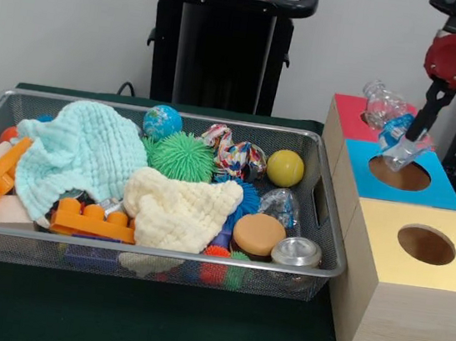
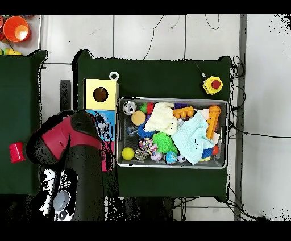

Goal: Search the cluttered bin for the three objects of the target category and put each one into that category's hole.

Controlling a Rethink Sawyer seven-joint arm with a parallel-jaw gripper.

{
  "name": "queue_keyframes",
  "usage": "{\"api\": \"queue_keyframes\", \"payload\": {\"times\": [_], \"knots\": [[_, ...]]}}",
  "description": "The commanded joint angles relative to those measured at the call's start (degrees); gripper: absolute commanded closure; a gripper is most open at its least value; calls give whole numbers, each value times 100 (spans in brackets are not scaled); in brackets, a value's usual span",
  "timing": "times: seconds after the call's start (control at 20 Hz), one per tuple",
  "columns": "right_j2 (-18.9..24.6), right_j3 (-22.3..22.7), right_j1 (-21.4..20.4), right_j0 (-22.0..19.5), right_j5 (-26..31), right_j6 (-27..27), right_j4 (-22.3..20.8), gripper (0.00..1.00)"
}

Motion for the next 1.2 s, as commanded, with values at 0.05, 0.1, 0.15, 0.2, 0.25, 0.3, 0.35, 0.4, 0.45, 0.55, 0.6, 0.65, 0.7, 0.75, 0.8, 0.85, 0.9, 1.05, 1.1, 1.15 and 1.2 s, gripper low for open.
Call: {"api": "queue_keyframes", "payload": {"times": [0.05, 0.1, 0.15, 0.2, 0.25, 0.3, 0.35, 0.4, 0.45, 0.55, 0.6, 0.65, 0.7, 0.75, 0.8, 0.85, 0.9, 1.05, 1.1, 1.15, 1.2], "knots": [[-219, 261, 393, 220, 575, 1728, 247, 100], [-268, 223, 459, 251, 556, 1752, 257, 100], [-308, 214, 495, 274, 531, 1764, 273, 100], [-336, 238, 500, 278, 488, 1754, 284, 100], [-364, 241, 514, 289, 472, 1726, 301, 100], [-395, 260, 519, 309, 447, 1719, 319, 100], [-425, 276, 518, 321, 433, 1715, 340, 100], [-449, 279, 528, 336, 437, 1713, 364, 100], [-478, 260, 562, 353, 439, 1713, 382, 100], [-541, 222, 633, 383, 428, 1722, 419, 100], [-575, 191, 666, 398, 443, 1724, 446, 100], [-609, 161, 699, 413, 458, 1726, 472, 100], [-636, 147, 699, 424, 501, 1718, 503, 100], [-662, 134, 699, 434, 545, 1710, 533, 100], [-684, 120, 700, 439, 589, 1687, 566, 100], [-712, 93, 723, 447, 619, 1694, 599, 100], [-755, 76, 767, 469, 615, 1739, 619, 100], [-868, -187, 1041, 538, 734, 1831, 679, 100], [-900, -297, 1145, 557, 783, 1857, 706, 100], [-937, -368, 1215, 580, 803, 1888, 743, 100], [-967, -450, 1279, 603, 845, 1906, 785, 100]]}}
